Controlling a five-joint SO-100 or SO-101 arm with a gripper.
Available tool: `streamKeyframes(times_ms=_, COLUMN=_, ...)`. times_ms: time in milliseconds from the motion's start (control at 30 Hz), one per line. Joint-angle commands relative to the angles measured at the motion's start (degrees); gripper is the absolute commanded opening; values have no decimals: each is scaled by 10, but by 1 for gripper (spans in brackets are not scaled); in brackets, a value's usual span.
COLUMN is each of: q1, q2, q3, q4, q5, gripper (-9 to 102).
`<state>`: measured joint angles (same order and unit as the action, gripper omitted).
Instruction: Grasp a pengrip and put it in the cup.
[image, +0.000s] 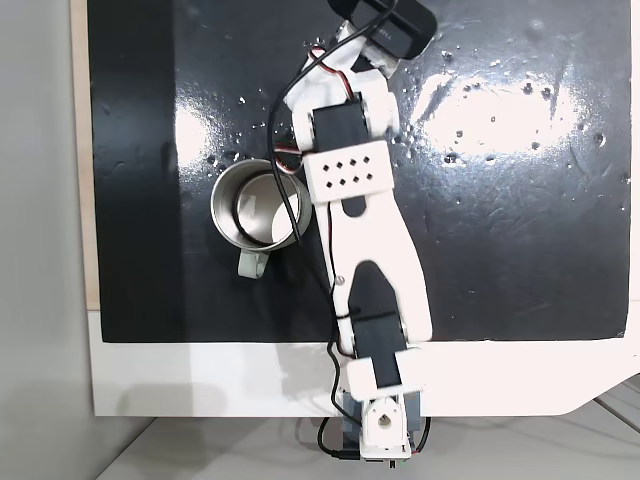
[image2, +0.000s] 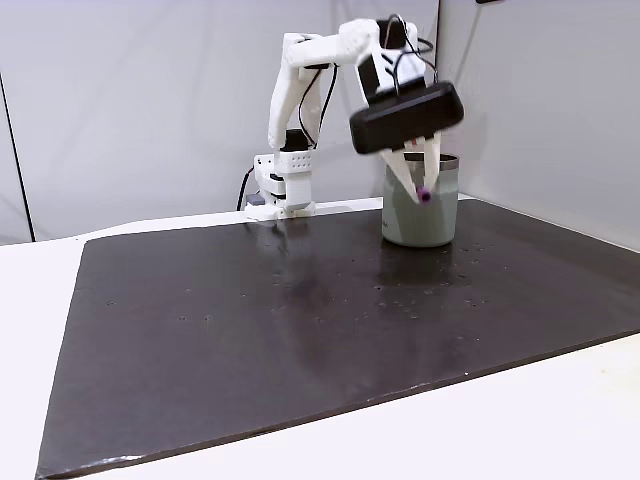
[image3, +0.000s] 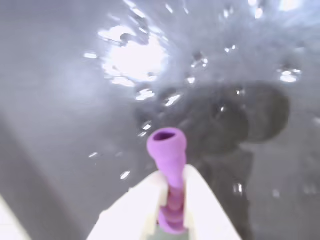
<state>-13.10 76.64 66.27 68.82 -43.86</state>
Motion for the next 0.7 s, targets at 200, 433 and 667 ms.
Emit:
streamKeyframes(times_ms=200, q1=-6, q2=211, q3=-10, q4=110, q5=14, gripper=0)
streamKeyframes(times_ms=433, q1=-78, q2=274, q3=70, q4=155, q5=54, gripper=0)
streamKeyframes(times_ms=667, q1=-171, q2=281, q3=125, q4=163, q5=134, gripper=0)
